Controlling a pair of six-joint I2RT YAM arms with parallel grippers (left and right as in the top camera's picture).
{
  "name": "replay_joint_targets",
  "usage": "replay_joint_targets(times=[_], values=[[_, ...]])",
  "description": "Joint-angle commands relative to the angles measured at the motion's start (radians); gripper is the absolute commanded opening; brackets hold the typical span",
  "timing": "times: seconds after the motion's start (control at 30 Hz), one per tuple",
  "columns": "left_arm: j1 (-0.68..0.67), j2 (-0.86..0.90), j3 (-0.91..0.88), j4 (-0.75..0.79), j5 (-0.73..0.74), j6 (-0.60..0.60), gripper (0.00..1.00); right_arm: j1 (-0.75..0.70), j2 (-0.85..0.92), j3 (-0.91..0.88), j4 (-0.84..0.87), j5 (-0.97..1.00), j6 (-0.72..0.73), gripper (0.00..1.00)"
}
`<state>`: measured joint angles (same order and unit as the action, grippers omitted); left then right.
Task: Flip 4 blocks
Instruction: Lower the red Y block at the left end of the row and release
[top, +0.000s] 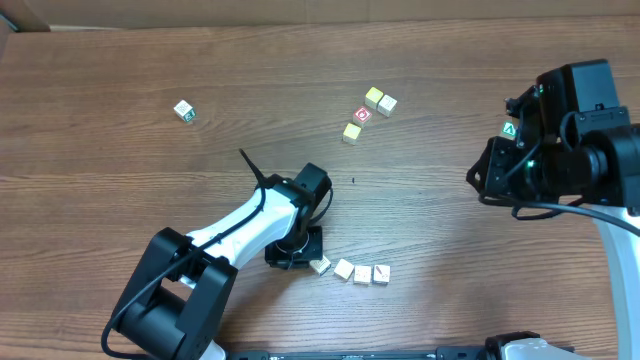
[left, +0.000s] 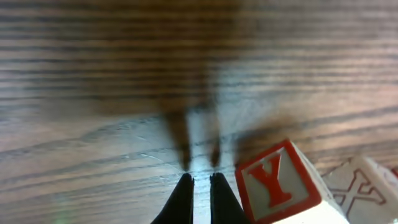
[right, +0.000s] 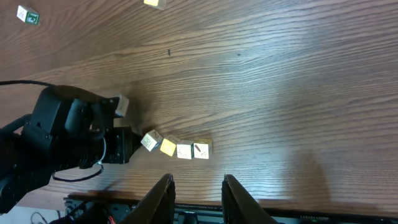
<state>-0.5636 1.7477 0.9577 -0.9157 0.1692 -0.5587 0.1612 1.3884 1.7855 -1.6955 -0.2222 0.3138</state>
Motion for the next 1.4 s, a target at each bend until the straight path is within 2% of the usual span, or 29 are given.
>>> replay_joint_targets(times=[0.0,0.33,1.37], values=[[-0.007,0.004,-0.009,0.003,0.05,0.079,0.04,0.024,-0.008,0.0,0.002,-0.008,-0.008,0.27],[-0.007,0.004,-0.009,0.005,0.118,0.106,0.04,0.041,-0.008,0.0,0.002,-0.008,-0.007,0.27],[-0.008,0.004,-0.01,-0.003,0.165,0.111,0.04,0.041,-0.008,0.0,0.002,-0.008,-0.007,0.27]])
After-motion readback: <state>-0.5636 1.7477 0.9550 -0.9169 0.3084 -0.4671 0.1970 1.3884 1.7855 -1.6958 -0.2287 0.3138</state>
